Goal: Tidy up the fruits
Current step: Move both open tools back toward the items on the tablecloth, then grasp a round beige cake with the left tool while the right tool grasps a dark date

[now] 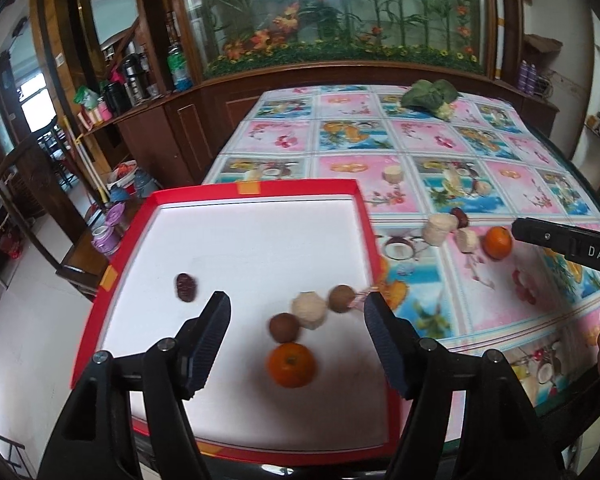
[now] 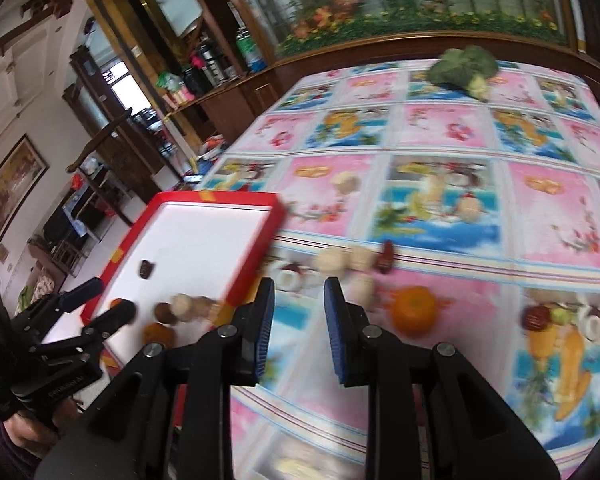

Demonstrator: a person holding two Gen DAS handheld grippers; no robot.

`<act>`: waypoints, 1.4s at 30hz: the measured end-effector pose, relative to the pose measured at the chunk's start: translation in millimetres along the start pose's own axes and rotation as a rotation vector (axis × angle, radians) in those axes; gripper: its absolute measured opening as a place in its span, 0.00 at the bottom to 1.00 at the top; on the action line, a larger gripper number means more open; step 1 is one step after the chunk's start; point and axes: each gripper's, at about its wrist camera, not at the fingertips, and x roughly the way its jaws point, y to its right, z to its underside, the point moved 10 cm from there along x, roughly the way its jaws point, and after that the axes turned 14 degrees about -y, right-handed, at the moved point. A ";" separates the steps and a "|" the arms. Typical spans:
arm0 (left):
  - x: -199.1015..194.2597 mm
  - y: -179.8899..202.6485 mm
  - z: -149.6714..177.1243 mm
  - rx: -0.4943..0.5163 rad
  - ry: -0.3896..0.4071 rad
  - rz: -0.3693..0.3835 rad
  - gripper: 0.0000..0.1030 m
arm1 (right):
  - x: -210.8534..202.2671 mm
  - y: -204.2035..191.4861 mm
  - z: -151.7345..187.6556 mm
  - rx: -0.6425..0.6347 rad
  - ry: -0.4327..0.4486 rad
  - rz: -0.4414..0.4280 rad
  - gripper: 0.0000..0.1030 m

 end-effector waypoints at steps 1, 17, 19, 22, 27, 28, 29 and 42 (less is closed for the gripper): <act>1.3 7.8 -0.4 0.015 -0.004 0.011 0.67 | -2.9 11.6 4.1 0.014 -0.001 0.018 0.27; 8.1 94.1 8.5 0.167 -0.070 0.101 0.67 | -26.1 114.3 35.4 0.124 -0.005 0.169 0.28; 9.9 98.4 6.9 0.169 -0.077 0.104 0.67 | -24.7 117.2 29.9 0.120 0.003 0.194 0.37; 12.5 107.7 3.0 0.180 -0.088 0.128 0.67 | -25.3 123.6 22.3 0.112 0.031 0.236 0.44; 23.1 121.7 -6.7 0.179 -0.122 0.158 0.67 | -11.0 138.0 13.7 0.135 -0.024 0.286 0.44; 25.0 124.3 -9.0 0.176 -0.128 0.165 0.67 | -7.6 139.8 13.2 0.141 -0.039 0.294 0.44; 27.5 127.8 -12.1 0.180 -0.132 0.172 0.67 | -3.4 139.2 13.4 0.134 -0.059 0.300 0.44; 68.3 137.4 -33.2 0.157 -0.182 0.122 0.65 | 3.2 142.1 6.9 0.149 -0.032 0.208 0.19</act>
